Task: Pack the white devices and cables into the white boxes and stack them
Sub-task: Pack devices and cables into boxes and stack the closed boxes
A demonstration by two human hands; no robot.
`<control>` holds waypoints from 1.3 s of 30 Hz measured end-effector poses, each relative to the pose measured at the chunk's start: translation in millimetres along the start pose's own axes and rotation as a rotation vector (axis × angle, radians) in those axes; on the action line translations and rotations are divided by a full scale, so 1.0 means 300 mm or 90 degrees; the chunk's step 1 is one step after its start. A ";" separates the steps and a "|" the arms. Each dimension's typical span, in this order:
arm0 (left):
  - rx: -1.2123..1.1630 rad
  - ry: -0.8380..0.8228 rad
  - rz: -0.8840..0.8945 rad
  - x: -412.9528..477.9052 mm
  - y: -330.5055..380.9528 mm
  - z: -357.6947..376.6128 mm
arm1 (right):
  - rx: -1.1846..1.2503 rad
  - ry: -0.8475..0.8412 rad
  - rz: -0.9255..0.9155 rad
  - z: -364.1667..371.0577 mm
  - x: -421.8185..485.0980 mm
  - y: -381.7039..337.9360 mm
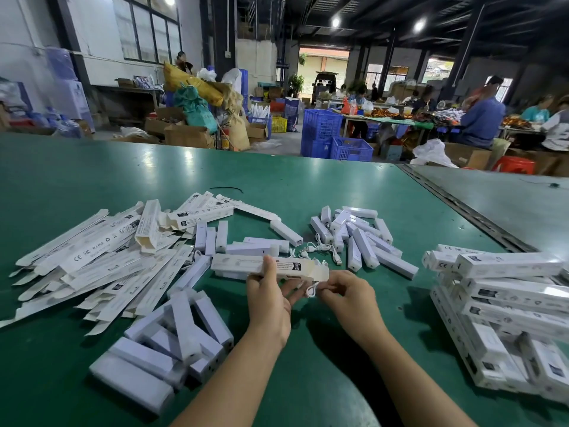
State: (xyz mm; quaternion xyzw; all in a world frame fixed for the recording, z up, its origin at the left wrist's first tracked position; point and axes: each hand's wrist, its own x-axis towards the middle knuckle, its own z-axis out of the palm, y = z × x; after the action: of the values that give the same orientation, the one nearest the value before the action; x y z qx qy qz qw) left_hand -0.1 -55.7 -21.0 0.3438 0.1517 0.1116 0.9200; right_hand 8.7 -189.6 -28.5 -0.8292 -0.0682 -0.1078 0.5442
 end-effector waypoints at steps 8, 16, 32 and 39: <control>-0.057 0.003 -0.042 0.004 0.015 -0.011 | 0.057 -0.035 -0.023 0.007 -0.015 -0.015; -0.116 -0.017 -0.063 0.005 0.013 -0.012 | 0.092 -0.047 -0.003 0.018 -0.006 0.001; -0.121 -0.036 -0.006 -0.005 0.027 0.010 | 0.301 -0.051 0.056 0.030 -0.008 -0.014; 0.005 0.024 0.131 0.021 0.045 -0.011 | 0.246 0.014 0.056 -0.019 0.000 -0.022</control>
State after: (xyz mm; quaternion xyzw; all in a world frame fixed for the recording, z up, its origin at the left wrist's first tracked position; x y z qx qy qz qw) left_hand 3.1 -41.8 -15.8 0.3594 0.1331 0.2110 0.8992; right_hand 6.6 -192.1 -20.5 -0.7104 -0.0455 -0.0784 0.6980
